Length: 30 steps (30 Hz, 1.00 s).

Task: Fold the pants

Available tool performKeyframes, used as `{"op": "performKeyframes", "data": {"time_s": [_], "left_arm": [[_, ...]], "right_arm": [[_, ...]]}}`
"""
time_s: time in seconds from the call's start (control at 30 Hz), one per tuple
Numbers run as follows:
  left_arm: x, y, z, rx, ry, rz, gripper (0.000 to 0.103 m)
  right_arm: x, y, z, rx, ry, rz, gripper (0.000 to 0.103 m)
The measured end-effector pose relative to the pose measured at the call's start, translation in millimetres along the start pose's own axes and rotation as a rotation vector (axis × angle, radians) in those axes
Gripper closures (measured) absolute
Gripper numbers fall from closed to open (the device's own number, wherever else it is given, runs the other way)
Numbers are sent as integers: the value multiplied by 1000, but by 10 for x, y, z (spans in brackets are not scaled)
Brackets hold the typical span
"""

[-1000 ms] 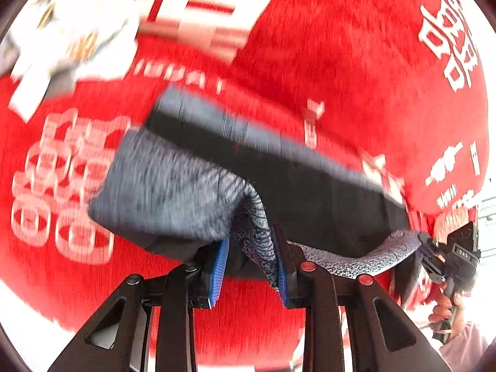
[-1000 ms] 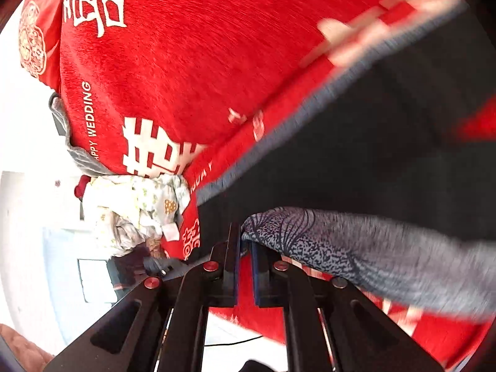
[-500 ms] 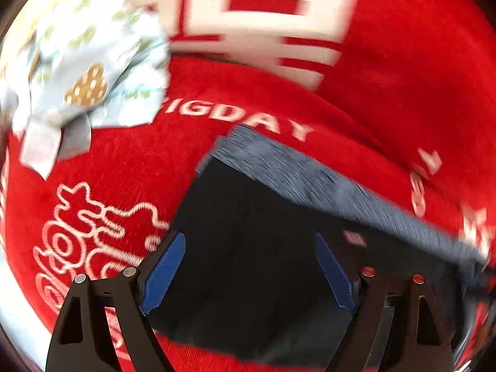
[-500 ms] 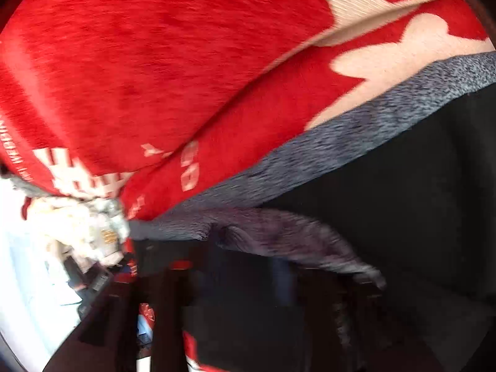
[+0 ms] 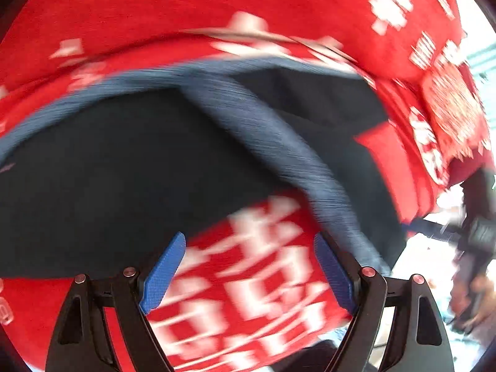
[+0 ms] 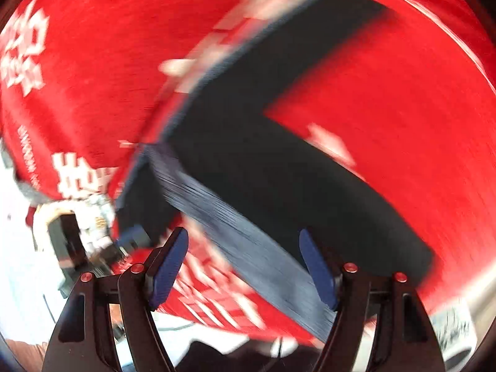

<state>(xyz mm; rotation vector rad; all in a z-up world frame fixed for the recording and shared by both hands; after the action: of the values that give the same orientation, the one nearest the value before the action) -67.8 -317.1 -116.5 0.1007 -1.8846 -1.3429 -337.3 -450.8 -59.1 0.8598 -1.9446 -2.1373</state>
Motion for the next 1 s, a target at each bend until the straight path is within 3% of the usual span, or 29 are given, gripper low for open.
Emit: {"op": "performKeyframes", "data": {"time_s": [0.17,0.27,0.4,0.47,0.5,0.53,0.57,0.6,0.77,0.93,1.0], "left_arm": [[459,-608,-20,-106,-49,39,18],[642,-764,38,-146,-73,46,18],[771,-934,42,-166,-108,54,18],[768,-989,50,-168,-126,24,35],[745,-956,56,-159,-134,11,42],[762,-931,40,-148,-134,29,63],[773,-927,29,-155,-125,47,78],[782,-899,4,-156,-115,50,78],[974,-525,-261,-52,-161,64,78],[1105,-362,-818,59,-161,44,78],[1134,-289,-1099,115,-151,20,73]], "right_arm": [[864,-55,600,-76,-148,30,26],[1028,-152,855,-81,-218,-47,26],[1040,-346,992,-70,-295,-215,28],[1012,-433,1040,-55,-323,-272,45],[1005,-469,1067,-55,-337,-284,73],[991,-479,1085,-50,-343,-298,85],[964,-453,1095,-33,-340,-305,86],[920,-373,1075,2,-327,-299,87],[593,304,656,160,-203,-315,87],[334,868,-357,266,-87,-311,87],[197,968,-794,280,-40,-295,87]]}}
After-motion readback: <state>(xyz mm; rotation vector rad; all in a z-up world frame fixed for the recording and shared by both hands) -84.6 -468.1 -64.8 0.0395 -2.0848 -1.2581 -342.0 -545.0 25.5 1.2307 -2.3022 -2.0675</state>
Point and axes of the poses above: each gripper's, at about its wrist camera, not at the fingertips, and y roughly against the way its jaws point, x to its right, z to its underside, the point moved 6 cm from there along -y, roughly the way its jaws point, and after that the axes turned 11 degrees about z, right-handed, at the moved point
